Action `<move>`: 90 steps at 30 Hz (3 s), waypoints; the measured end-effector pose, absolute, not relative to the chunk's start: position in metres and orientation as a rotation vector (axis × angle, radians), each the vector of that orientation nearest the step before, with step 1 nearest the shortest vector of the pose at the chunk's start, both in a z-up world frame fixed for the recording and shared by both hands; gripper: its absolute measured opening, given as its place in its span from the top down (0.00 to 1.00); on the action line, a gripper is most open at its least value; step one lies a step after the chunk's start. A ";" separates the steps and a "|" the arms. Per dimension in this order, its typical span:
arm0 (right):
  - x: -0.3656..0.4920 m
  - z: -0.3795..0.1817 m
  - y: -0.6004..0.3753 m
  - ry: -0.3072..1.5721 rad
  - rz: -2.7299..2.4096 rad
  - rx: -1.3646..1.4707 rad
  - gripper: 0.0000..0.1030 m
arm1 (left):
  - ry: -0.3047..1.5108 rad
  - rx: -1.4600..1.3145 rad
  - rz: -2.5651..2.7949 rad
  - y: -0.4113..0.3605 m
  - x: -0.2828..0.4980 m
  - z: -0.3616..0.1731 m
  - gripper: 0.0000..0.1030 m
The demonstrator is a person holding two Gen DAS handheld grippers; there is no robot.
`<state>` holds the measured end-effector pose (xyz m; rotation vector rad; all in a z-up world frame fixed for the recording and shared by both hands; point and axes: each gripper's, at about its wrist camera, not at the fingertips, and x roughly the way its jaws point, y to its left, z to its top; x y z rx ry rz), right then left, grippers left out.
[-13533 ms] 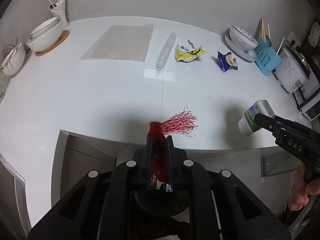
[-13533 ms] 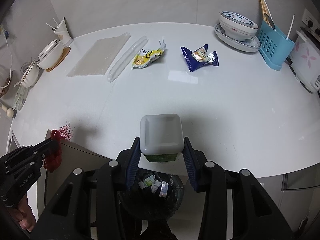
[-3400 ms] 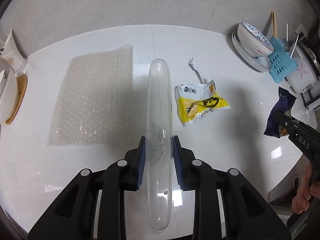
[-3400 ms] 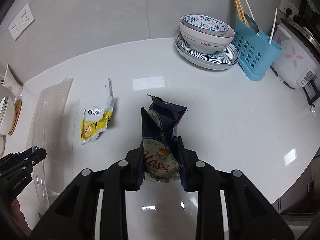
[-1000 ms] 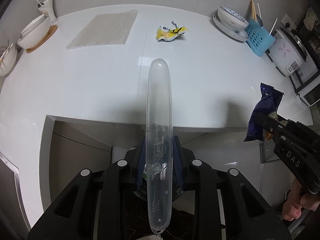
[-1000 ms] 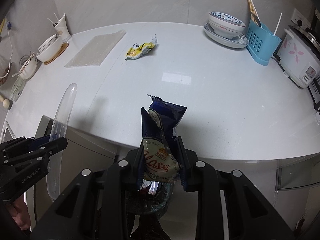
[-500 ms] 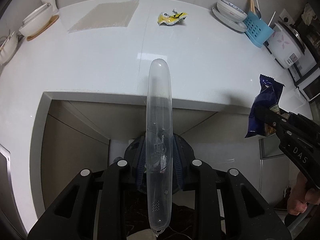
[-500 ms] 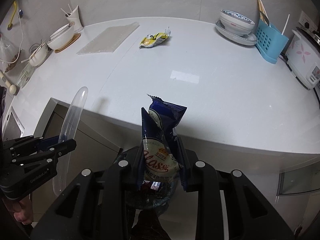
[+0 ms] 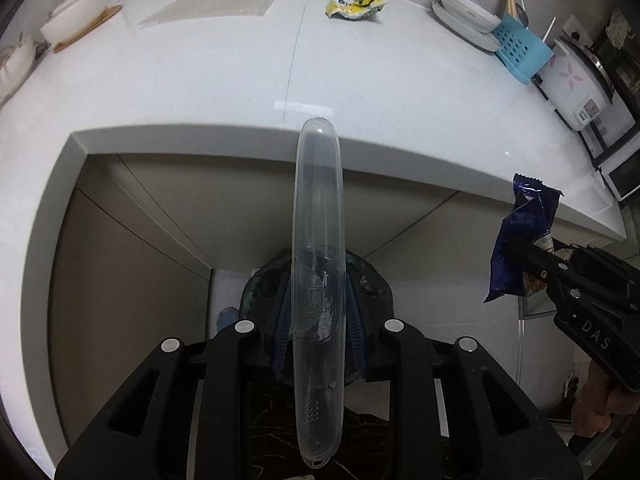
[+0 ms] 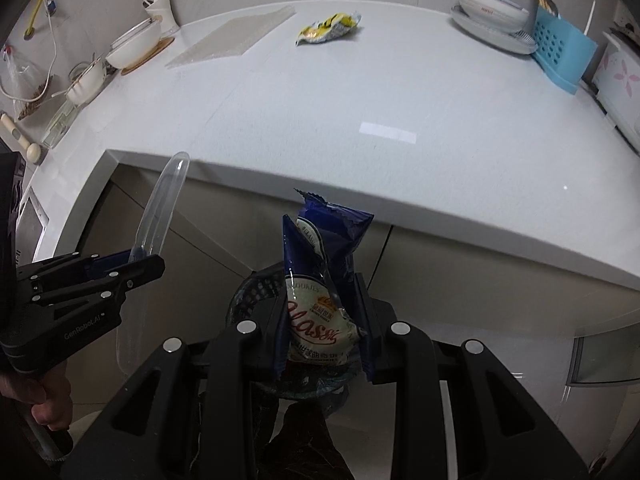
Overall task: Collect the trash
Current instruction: 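Carry the clear tube and blue snack packet down over the trash bin, then open the right tool to drop the blue snack packet into the bin, then open the left tool to drop the clear tube into the bin, then raise both tools over the counter toward the bubble wrap and yellow wrapper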
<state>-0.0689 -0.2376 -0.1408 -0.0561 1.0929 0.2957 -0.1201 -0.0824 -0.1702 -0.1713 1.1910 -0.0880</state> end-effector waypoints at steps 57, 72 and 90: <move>-0.064 -0.258 -0.210 1.224 0.350 -0.114 0.14 | 1.294 -0.193 -0.062 -0.084 -0.148 -0.286 0.75; -0.070 -0.236 -0.262 1.204 0.250 -0.036 0.13 | 1.324 -0.114 -0.165 -0.125 -0.139 -0.307 0.75; -0.068 -0.206 -0.280 1.157 0.216 -0.049 0.13 | 1.240 -0.132 -0.115 -0.116 -0.130 -0.262 0.24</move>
